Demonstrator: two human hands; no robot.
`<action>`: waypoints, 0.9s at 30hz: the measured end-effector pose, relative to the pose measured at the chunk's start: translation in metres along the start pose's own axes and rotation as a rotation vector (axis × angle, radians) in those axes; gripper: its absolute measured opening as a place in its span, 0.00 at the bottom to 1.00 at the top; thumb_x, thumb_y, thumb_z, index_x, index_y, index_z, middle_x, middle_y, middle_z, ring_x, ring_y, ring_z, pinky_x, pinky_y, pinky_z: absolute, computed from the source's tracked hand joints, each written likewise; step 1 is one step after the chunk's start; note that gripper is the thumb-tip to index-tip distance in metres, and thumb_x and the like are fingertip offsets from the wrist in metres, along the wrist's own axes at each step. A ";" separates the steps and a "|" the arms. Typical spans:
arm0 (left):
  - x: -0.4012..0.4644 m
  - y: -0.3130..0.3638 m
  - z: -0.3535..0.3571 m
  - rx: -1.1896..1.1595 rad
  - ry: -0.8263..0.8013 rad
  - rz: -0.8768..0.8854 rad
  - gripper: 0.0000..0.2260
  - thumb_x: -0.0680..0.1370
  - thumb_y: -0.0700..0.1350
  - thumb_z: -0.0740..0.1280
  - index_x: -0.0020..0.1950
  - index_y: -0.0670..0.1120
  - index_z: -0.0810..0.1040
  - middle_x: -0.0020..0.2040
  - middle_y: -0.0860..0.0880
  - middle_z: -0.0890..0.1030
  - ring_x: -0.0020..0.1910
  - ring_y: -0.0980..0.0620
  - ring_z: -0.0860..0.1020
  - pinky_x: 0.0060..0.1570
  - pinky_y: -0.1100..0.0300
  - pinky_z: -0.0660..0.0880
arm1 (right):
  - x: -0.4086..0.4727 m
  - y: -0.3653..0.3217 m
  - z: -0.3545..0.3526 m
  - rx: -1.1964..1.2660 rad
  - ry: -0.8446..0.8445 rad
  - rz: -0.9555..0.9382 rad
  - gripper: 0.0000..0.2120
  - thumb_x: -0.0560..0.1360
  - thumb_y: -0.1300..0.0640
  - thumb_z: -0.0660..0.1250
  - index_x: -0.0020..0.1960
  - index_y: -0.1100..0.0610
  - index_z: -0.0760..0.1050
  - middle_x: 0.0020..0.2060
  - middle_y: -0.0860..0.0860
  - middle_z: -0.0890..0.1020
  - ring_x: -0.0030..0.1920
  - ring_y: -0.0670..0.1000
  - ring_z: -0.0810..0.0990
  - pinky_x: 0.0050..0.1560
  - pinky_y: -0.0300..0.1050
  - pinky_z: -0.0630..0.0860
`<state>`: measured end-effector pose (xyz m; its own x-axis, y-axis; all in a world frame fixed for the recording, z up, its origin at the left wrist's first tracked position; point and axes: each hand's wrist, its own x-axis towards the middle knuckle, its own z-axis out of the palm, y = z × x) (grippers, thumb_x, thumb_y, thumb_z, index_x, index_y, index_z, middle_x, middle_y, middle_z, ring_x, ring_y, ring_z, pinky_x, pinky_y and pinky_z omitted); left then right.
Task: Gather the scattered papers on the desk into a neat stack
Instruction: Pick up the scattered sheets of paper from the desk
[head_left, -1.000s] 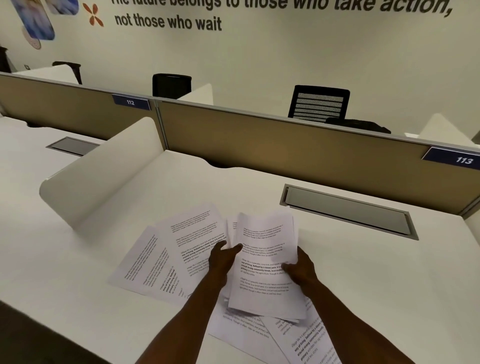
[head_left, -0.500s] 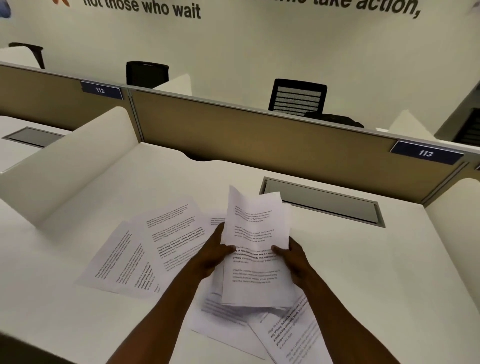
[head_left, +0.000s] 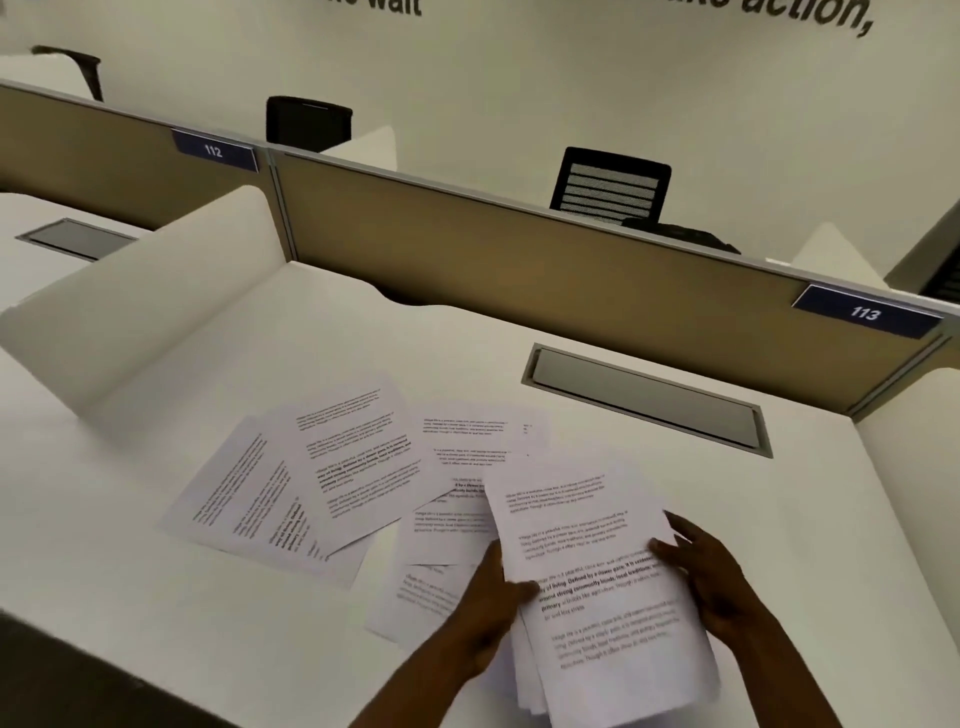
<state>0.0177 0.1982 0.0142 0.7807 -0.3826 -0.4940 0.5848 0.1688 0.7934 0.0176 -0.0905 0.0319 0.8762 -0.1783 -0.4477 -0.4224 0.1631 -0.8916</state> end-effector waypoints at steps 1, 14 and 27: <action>-0.002 -0.006 0.001 0.065 0.014 -0.024 0.27 0.77 0.32 0.67 0.73 0.51 0.67 0.68 0.49 0.78 0.66 0.49 0.77 0.68 0.47 0.74 | -0.003 0.006 -0.005 -0.050 -0.021 0.006 0.24 0.69 0.63 0.75 0.64 0.57 0.78 0.56 0.57 0.86 0.53 0.59 0.86 0.48 0.52 0.84; -0.021 -0.030 0.025 0.442 0.364 -0.138 0.29 0.71 0.53 0.74 0.69 0.54 0.68 0.74 0.46 0.55 0.73 0.47 0.61 0.70 0.54 0.68 | -0.001 0.069 0.037 -1.030 0.284 -0.139 0.27 0.77 0.56 0.69 0.73 0.65 0.68 0.71 0.62 0.70 0.73 0.61 0.67 0.74 0.55 0.64; -0.005 -0.027 0.023 -0.009 0.457 -0.049 0.20 0.74 0.40 0.73 0.64 0.51 0.74 0.54 0.51 0.82 0.50 0.52 0.82 0.43 0.60 0.81 | -0.007 0.062 0.038 -1.020 0.299 -0.160 0.21 0.76 0.50 0.69 0.65 0.59 0.74 0.59 0.57 0.78 0.57 0.57 0.78 0.56 0.49 0.75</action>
<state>-0.0073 0.1751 0.0035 0.7677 0.0496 -0.6388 0.6239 0.1696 0.7629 -0.0054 -0.0422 -0.0177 0.9048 -0.3783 -0.1957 -0.4231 -0.7452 -0.5154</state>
